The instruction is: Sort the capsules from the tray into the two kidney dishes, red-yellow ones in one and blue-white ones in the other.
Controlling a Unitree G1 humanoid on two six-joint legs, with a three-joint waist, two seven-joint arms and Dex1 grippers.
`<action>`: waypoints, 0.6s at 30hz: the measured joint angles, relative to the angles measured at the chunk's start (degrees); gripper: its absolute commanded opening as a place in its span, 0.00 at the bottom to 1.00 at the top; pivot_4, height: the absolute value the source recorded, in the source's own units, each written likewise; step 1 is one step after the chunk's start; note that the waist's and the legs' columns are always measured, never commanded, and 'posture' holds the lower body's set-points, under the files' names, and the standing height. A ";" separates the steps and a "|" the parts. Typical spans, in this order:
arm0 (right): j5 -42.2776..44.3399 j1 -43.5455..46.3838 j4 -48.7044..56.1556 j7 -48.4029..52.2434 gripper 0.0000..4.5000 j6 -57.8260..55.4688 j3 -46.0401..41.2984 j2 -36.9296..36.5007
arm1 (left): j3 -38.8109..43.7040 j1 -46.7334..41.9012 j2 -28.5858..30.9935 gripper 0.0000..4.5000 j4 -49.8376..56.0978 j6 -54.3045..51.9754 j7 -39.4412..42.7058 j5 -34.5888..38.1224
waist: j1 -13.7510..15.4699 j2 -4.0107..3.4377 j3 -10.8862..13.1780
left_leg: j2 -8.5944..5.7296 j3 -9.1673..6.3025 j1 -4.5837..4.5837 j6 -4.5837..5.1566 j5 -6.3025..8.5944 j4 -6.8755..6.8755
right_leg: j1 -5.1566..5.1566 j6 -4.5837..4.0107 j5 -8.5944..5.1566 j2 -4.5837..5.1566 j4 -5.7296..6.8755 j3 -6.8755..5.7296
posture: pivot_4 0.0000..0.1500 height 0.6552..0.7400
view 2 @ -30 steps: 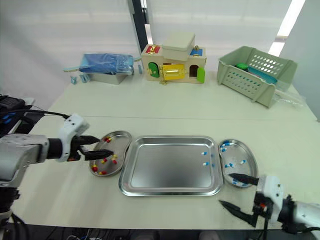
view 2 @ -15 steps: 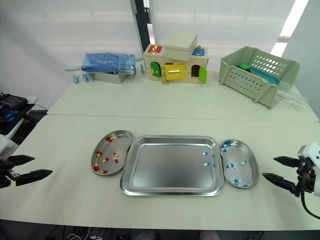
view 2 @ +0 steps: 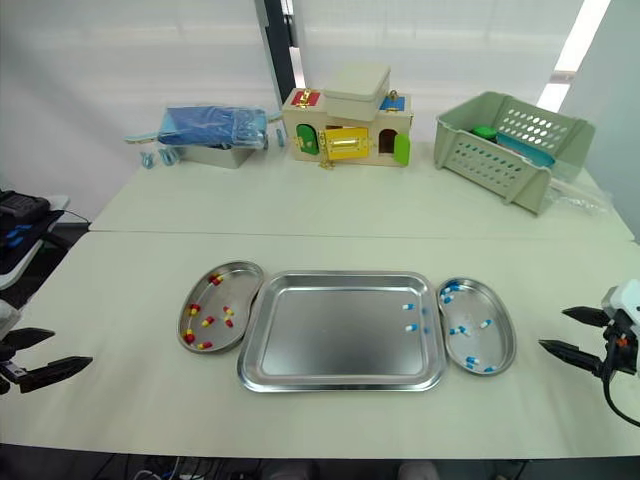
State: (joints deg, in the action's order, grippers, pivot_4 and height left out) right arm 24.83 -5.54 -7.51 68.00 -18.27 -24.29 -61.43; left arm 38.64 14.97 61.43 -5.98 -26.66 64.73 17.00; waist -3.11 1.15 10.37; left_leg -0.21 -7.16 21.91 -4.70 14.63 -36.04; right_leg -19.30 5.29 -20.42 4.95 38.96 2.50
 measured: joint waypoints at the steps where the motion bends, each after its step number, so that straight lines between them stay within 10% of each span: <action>1: -0.31 0.07 -0.19 0.21 1.00 0.03 0.00 -0.03 | 0.00 0.21 -0.46 0.99 0.26 0.37 0.22 0.24 | 0.00 0.00 0.00 | 0.00 0.00 0.00 0.00 0.00 0.00 | 0.00 0.00 0.00 0.00 0.00 0.00 | 1.00 1.00; 18: 3.56 17.35 9.25 8.78 1.00 -11.86 10.39 -5.07 | -2.02 16.87 -28.13 0.99 40.42 13.38 4.11 18.78 | -0.05 -0.15 -0.03 | -0.01 0.11 0.01 -0.01 0.00 -0.06 | 0.05 0.00 0.01 0.06 -0.06 0.10 | 1.00 1.00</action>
State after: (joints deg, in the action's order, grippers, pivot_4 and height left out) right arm 28.39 11.81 1.74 76.78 -30.13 -13.90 -66.50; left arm 36.63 31.84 33.30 34.44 -13.27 68.84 35.78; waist -3.16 0.99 10.34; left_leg -0.22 -7.05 21.91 -4.71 14.63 -36.10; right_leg -19.25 5.28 -20.41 5.01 38.90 2.60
